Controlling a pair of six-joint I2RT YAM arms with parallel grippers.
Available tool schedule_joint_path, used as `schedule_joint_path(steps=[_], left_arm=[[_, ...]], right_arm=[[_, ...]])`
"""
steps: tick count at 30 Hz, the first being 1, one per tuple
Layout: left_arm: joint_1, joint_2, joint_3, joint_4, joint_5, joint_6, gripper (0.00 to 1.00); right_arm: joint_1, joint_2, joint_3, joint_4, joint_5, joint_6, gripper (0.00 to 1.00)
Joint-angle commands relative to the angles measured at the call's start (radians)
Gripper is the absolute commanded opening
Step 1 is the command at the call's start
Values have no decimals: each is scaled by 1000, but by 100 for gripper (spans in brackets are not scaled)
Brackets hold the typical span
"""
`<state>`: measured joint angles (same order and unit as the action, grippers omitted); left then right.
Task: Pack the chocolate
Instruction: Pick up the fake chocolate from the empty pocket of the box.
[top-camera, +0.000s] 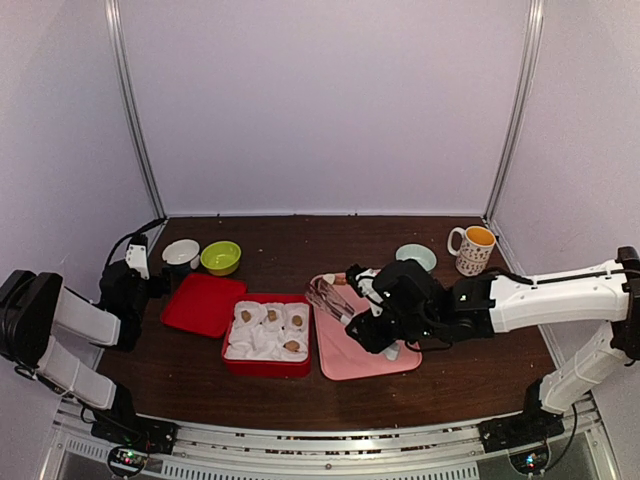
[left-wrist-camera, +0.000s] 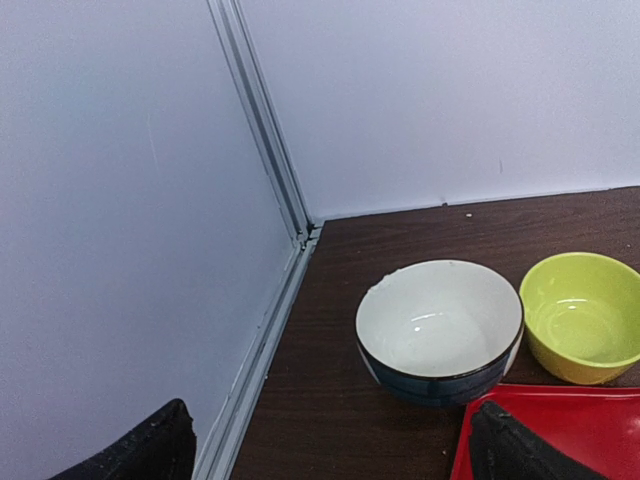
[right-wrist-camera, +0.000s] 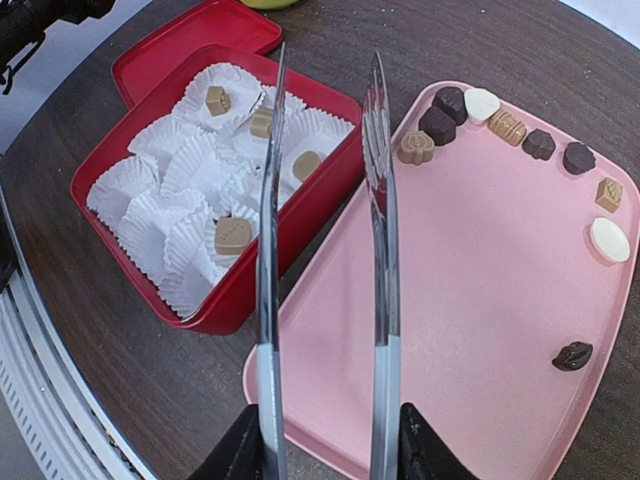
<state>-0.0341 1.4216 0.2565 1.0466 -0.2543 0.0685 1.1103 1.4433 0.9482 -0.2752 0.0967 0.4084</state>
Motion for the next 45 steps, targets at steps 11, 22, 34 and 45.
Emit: schedule_joint_path(steps=[11,22,34,45], left_arm=[[8,8,20,46,0,-10,98],[7,8,20,46,0,-10,98],[7,8,20,48,-1,-10,98],[7,8,20,47,-1,-10,98]], right_arm=[[-76,-82,-15,-127,-72,-115,37],[-183,-55,78,-166,-323,-276,36],[-223,152,416,-460,-501,-224,33],[-201,326,671,-699,-615,-168,32]])
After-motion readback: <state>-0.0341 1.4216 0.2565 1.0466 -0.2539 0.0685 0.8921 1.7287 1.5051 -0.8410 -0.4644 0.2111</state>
